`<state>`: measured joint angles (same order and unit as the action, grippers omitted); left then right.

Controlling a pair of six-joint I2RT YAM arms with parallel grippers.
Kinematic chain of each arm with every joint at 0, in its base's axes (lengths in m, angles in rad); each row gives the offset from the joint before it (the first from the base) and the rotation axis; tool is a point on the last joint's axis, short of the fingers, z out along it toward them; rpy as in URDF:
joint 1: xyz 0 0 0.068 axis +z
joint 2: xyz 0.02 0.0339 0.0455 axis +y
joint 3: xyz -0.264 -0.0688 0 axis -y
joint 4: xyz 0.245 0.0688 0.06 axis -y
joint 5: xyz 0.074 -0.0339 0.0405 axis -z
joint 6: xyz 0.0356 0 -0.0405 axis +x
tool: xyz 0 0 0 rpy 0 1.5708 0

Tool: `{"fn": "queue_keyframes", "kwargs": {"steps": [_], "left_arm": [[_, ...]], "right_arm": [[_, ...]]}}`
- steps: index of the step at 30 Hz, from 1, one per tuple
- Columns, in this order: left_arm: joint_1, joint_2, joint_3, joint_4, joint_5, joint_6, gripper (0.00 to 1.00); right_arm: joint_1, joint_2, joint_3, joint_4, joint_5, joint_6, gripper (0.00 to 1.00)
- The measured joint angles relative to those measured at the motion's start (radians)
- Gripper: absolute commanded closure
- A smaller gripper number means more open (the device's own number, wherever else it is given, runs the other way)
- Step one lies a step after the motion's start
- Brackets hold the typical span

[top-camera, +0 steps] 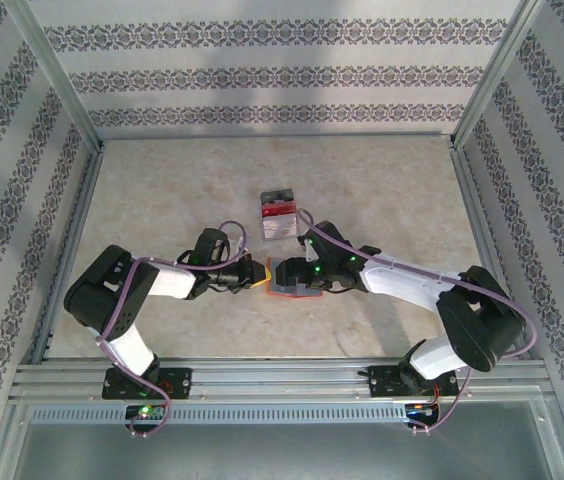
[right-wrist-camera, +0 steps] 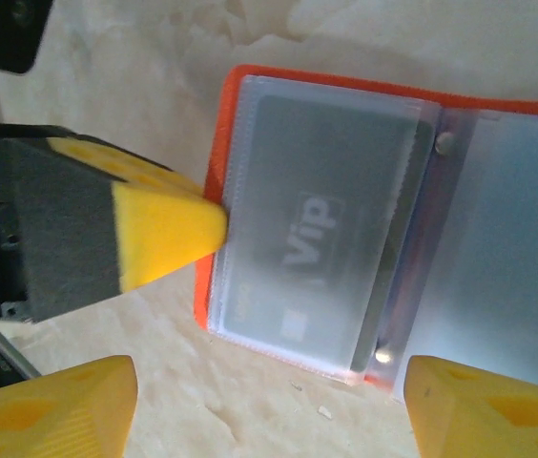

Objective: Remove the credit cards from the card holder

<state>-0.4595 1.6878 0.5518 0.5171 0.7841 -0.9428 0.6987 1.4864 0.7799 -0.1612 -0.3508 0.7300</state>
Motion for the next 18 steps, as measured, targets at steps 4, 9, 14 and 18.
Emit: {"fn": "queue_keyframes", "kwargs": {"steps": [4, 9, 14, 18], "left_arm": [[0.0, 0.0, -0.008, 0.023, -0.003, -0.014, 1.0], [-0.011, 0.0, -0.011, 0.059, -0.003, -0.035, 1.0], [-0.013, 0.0, -0.011, 0.077, -0.003, -0.042, 1.0], [-0.013, 0.0, -0.011, 0.079, -0.003, -0.046, 1.0]], "right_arm": [[0.013, 0.041, 0.016, 0.007, 0.022, 0.0, 0.26], [0.033, 0.072, 0.036, 0.017, 0.033, -0.017, 0.28], [0.039, 0.098, 0.042, 0.024, 0.045, -0.033, 0.33], [0.039, 0.107, 0.043, 0.024, 0.052, -0.045, 0.34]]}}
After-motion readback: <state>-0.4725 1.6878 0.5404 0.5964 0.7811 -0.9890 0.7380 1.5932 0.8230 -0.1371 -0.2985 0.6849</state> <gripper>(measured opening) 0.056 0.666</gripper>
